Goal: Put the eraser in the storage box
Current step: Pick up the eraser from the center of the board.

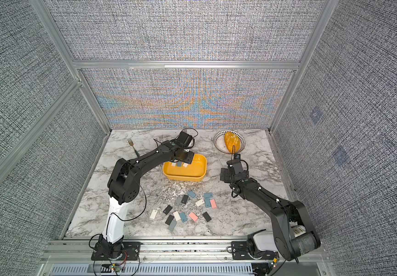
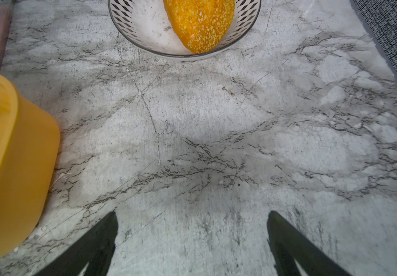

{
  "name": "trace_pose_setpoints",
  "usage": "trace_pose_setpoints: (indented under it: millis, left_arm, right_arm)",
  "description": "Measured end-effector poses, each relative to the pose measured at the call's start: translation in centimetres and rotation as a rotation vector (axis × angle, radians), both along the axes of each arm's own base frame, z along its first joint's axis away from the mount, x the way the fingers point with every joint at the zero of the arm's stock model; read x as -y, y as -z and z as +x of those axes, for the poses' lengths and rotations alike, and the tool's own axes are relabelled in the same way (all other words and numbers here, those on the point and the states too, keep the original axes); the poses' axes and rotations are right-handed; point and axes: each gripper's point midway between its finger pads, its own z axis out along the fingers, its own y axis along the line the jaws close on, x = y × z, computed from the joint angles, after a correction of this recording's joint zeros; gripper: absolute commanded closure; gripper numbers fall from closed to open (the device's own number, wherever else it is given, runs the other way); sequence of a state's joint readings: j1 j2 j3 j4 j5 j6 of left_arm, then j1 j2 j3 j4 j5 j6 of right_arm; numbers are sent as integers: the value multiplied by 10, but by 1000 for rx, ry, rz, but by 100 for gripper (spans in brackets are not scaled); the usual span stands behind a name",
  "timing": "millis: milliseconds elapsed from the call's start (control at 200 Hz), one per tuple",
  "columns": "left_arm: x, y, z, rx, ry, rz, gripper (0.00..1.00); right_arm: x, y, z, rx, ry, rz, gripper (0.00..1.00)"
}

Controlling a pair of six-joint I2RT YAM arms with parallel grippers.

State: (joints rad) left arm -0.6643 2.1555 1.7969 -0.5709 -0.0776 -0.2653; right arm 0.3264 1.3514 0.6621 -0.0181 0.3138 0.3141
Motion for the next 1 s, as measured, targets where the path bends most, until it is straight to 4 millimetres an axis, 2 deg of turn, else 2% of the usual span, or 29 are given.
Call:
trace_pose_setpoints:
  millis: [140,260,360,511,686,841,996]
  left_arm:
    - [-9,-48,-11,69,-1,-54,38]
    - [-28,-92,-32,141,-5,-91,37]
    - [-48,-106,-53,169,-3,-84,37]
    - [-82,-95,-91,130,-9,-27,37]
    - [-116,-61,-139,46,-16,32,37]
    - [-128,-42,-161,-10,-22,32,37]
    - [-131,-27,-179,-57,-22,23,37]
  right_arm:
    - [0,0,0,0,-2,2,2]
    - [-1,0,0,-1,-3,3,2]
    - [-1,0,0,-1,-5,5,2]
    - [-1,-1,0,2,-5,5,2]
    - [-1,0,0,-1,-6,5,2]
    - [-3,7,0,-21,-10,4,2]
    - [-4,4,3,-12,-12,9,2]
